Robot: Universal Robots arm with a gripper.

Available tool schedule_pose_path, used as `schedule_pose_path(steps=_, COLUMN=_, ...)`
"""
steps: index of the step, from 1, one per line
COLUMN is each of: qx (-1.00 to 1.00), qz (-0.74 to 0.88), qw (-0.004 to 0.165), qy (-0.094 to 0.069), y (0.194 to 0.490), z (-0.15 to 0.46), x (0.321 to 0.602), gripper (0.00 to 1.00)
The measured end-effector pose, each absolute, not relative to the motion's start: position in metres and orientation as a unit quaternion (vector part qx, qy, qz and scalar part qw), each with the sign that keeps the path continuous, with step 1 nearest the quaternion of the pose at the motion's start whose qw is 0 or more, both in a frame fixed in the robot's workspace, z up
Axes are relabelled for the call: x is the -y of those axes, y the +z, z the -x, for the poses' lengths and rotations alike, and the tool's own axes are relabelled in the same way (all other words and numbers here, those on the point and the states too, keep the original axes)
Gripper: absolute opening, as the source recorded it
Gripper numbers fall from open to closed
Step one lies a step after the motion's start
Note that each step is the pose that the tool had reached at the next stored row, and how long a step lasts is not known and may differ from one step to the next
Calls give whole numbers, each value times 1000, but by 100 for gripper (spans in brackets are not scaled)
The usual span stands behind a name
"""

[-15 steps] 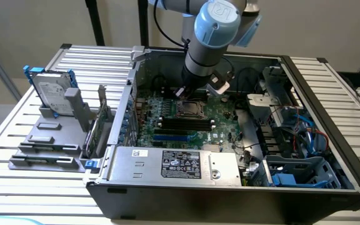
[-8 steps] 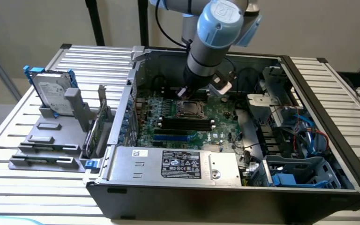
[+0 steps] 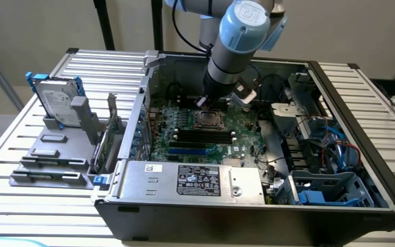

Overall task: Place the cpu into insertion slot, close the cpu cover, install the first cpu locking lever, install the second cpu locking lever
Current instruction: 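Install the first cpu locking lever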

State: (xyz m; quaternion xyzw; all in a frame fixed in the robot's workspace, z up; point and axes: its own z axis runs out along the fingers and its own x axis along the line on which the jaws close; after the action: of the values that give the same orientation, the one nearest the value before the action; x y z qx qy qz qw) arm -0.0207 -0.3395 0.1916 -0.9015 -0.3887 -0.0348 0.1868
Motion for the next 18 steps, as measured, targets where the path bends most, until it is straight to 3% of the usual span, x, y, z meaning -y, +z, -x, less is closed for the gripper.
schedule_pose_path(steps=18, qx=399, qz=898, qw=185, qy=-32, y=190, z=13, x=340, gripper=11)
